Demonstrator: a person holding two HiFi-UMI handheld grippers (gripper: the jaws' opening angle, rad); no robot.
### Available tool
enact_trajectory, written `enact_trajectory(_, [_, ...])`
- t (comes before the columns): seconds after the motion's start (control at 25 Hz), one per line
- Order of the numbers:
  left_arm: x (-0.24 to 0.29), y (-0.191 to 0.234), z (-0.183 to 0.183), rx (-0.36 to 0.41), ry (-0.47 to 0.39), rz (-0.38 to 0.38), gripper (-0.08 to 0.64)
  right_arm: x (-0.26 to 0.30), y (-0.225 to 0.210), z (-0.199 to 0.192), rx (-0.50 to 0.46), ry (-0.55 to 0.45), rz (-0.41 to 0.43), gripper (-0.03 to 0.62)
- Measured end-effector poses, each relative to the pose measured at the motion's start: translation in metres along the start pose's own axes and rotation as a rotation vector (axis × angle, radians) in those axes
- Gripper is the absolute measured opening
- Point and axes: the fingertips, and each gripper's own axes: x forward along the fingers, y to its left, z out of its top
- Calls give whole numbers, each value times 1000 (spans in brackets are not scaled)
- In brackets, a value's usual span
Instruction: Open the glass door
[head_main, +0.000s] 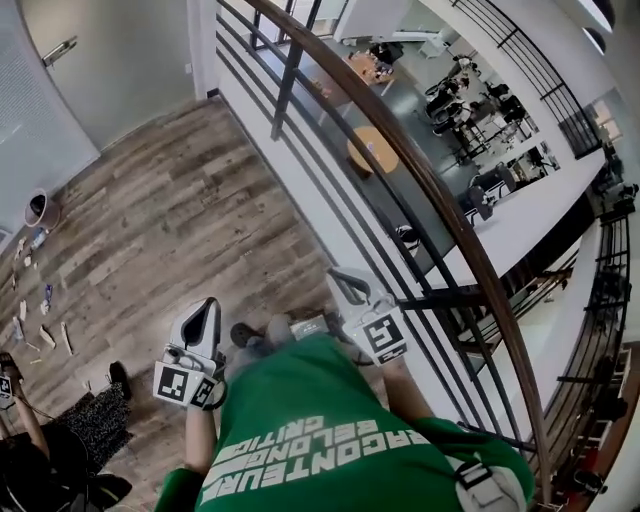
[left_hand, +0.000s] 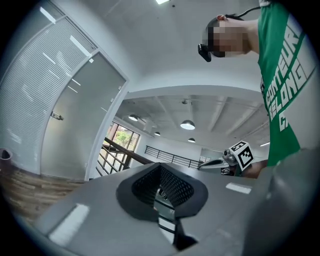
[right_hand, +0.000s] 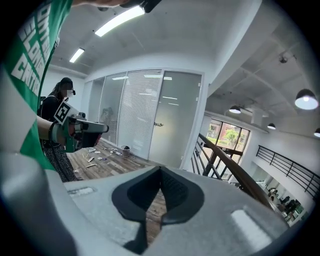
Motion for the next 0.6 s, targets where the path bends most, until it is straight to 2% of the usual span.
enact_trajectory(0.28, [0,19,-15,-42,28,29,17,36,14,2,-31,20,58,-6])
enact_trajectory(0.6, [43,65,-1,-2,56,25,17,99,-17,14,7,-19,53,-6])
